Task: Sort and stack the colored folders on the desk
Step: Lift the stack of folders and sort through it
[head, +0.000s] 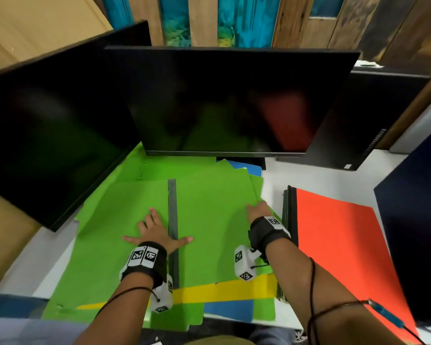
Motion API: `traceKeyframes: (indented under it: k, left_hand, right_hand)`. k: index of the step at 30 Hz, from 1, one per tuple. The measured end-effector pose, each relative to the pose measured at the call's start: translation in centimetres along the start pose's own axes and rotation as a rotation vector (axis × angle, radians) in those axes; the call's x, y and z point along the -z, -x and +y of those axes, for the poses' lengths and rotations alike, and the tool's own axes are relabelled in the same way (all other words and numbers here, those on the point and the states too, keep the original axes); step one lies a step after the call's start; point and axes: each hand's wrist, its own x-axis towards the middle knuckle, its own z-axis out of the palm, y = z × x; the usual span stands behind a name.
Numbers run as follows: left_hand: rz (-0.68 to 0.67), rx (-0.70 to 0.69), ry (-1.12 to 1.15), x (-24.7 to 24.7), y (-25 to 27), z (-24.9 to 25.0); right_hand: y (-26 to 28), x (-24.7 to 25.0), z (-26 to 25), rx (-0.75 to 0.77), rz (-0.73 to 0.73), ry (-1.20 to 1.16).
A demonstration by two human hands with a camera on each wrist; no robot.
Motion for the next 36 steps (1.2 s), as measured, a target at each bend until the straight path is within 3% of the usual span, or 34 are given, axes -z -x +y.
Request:
traceKeyframes:
  k: [8, 13, 18, 23, 26, 31, 36]
  left_hand:
    - [-0.072, 0.074, 0.408, 2.7, 0.3, 1.3]
    - [-0.069, 0.0, 0.586, 6.0, 2.2, 3.2]
    - [-0.053, -0.224, 0.802, 9.2, 5.0, 4.9]
    - [0.246, -0.473, 0.916, 12.5, 9.3, 6.5]
    - [0.293, -0.657, 1.051, 13.5, 12.1, 7.4]
    - [0.4, -0.88, 1.084, 14.1, 15.3, 9.0]
    - [0.445, -0.989, 1.071, 15.3, 15.9, 9.3]
  right_hand:
    - [2.5, 1.6, 1.3, 0.089, 0.167, -0.334]
    - [3.4, 3.5, 0.0, 0.127, 0.302, -0.815]
    - [3.7, 6.6, -1.1, 0.276, 0.084, -1.261]
    - [4.2, 9.4, -1.7, 0.426, -0.094, -1.422]
    - [4.7, 10.2, -2.3, 0.544, -0.116, -1.409]
    - [5.7, 9.4, -2.6, 0.635, 0.063, -1.066]
    - [6.0, 11.1, -0.7, 0.715, -0.042, -0.792]
